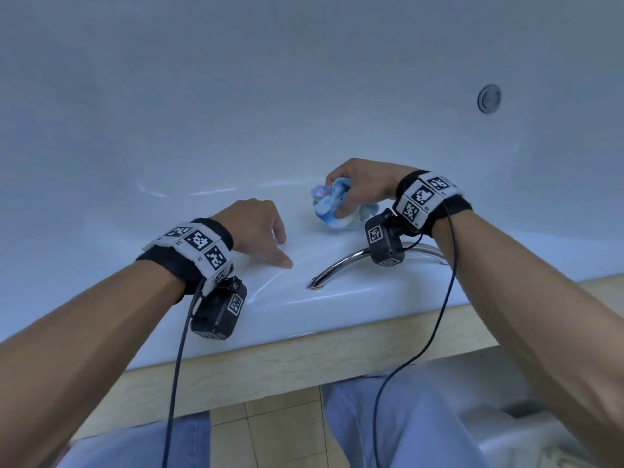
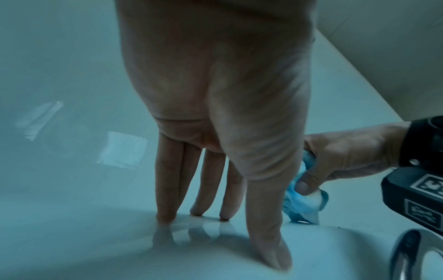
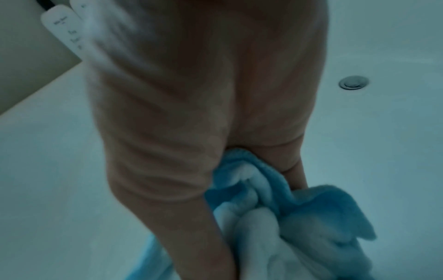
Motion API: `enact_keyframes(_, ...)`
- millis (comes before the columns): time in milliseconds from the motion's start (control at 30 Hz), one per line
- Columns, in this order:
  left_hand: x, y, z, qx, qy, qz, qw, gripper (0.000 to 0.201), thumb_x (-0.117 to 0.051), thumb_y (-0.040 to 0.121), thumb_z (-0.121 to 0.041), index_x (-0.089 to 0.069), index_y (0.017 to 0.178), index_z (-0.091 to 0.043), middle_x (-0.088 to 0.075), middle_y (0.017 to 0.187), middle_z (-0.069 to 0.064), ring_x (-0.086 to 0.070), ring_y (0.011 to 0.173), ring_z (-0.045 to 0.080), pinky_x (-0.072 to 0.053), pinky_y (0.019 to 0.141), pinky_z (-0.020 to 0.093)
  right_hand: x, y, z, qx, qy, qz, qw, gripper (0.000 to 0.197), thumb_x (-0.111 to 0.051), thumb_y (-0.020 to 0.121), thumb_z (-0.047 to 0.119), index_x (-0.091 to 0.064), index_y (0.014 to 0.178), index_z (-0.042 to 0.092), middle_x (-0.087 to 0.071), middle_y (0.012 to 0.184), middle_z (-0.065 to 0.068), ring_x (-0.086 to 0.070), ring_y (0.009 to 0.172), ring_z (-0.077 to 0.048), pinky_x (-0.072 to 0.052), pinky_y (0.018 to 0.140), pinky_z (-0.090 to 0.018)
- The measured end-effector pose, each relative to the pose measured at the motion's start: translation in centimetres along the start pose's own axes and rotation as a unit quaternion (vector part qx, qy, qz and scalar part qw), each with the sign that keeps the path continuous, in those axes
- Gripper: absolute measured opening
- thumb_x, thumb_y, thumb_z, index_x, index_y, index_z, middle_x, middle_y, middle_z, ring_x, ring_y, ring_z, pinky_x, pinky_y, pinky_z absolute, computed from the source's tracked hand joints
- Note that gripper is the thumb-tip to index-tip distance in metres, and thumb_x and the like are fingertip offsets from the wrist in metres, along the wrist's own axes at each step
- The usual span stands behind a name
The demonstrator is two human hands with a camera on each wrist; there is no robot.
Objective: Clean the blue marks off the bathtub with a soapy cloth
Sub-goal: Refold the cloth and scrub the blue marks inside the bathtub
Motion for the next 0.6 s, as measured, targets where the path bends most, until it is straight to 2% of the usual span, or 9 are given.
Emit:
enact_keyframes(100, 0.3, -0.6, 1.6, -0.008, -0.068, -0.007, 0.998, 0.014, -0.069, 0.083, -0.04, -0.075, 0.093, -0.033, -0.072, 0.096, -0.015, -0.064, 0.086, 0.006, -0.053, 0.083, 0.028, -1.1, -0.8, 0.5, -0.012, 0.009, 0.057, 0.998, 0.025, -0.083, 0.07, 0.01, -0.061, 0.077, 0.019, -0.062, 0.072, 0.006, -0.057, 0.066, -0.014, -0.046, 0.063, -0.029)
enact_keyframes(200, 0.3, -1.7, 4.2, 0.013, -0.091, 0.0, 0.996, 0.023, -0.054, 0.096, -0.027, -0.071, 0.11, -0.033, -0.068, 0.113, -0.008, -0.062, 0.091, 0.01, -0.05, 0.089, 0.029, -2.5, -1.6, 2.2, -0.022, -0.052, 0.064, 0.996, 0.021, -0.082, 0.071, 0.01, -0.064, 0.082, 0.013, -0.06, 0.059, 0.023, -0.053, 0.059, -0.001, -0.04, 0.059, -0.021)
enact_keyframes(233, 0.4, -2.2, 5.3, 0.027, -0.079, -0.003, 0.996, 0.027, -0.049, 0.098, -0.024, -0.069, 0.115, -0.032, -0.065, 0.121, -0.005, -0.062, 0.099, 0.014, -0.048, 0.091, 0.029, -3.1, -1.7, 3.1, -0.018, -0.06, 0.054, 0.997, 0.022, -0.083, 0.071, 0.011, -0.067, 0.085, 0.011, -0.06, 0.059, 0.025, -0.053, 0.061, -0.001, -0.039, 0.059, -0.022)
enact_keyframes(300, 0.4, -3.5, 7.6, 0.057, -0.05, -0.023, 0.997, 0.034, -0.043, 0.099, -0.017, -0.067, 0.119, -0.031, -0.059, 0.132, -0.001, -0.057, 0.115, 0.02, -0.045, 0.095, 0.029, -4.8, -1.7, 5.4, 0.011, -0.042, 0.042, 0.998, 0.023, -0.085, 0.068, 0.015, -0.072, 0.087, 0.017, -0.063, 0.066, 0.02, -0.055, 0.069, -0.007, -0.042, 0.064, -0.025)
enact_keyframes(367, 0.3, -5.3, 9.5, 0.081, -0.04, -0.035, 0.995, 0.035, -0.043, 0.098, -0.013, -0.067, 0.119, -0.029, -0.058, 0.134, 0.001, -0.055, 0.12, 0.021, -0.043, 0.096, 0.028, -7.1, -1.7, 8.3, 0.046, -0.025, 0.04, 0.998, 0.019, -0.084, 0.068, 0.016, -0.072, 0.081, 0.022, -0.064, 0.072, 0.014, -0.056, 0.071, -0.009, -0.044, 0.067, -0.027)
enact_keyframes(500, -0.3, -9.3, 12.8, 0.121, -0.038, -0.048, 0.991, 0.034, -0.047, 0.096, -0.011, -0.069, 0.12, -0.024, -0.06, 0.134, 0.003, -0.055, 0.122, 0.021, -0.041, 0.096, 0.026, -12.1, -1.4, 15.5, 0.115, -0.038, 0.05, 0.991, 0.025, -0.084, 0.069, 0.016, -0.064, 0.07, 0.029, -0.062, 0.072, 0.013, -0.055, 0.07, -0.008, -0.043, 0.064, -0.026)
enact_keyframes(567, -0.7, -11.0, 14.4, 0.137, -0.035, -0.053, 0.989, 0.029, -0.052, 0.095, -0.012, -0.071, 0.113, -0.022, -0.063, 0.129, 0.005, -0.057, 0.116, 0.023, -0.043, 0.089, 0.026, -15.0, -1.1, 18.7, 0.145, -0.051, 0.044, 0.987, 0.025, -0.084, 0.07, 0.018, -0.063, 0.073, 0.029, -0.061, 0.073, 0.013, -0.055, 0.07, -0.009, -0.042, 0.063, -0.026)
enact_keyframes(600, -0.9, -11.9, 15.1, 0.143, -0.036, -0.056, 0.987, 0.021, -0.057, 0.093, -0.015, -0.073, 0.105, -0.022, -0.066, 0.122, 0.006, -0.06, 0.107, 0.023, -0.044, 0.083, 0.026, -16.5, -0.9, 20.2, 0.161, -0.05, 0.028, 0.985, 0.024, -0.083, 0.07, 0.019, -0.063, 0.075, 0.03, -0.061, 0.073, 0.014, -0.056, 0.07, -0.009, -0.042, 0.062, -0.026)
Point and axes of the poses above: each hand's wrist, its own y-axis towards the middle knuckle, its own x-axis out of the back of the hand, z = x × y, the point moved 4 cm from there along y, towards the middle knuckle
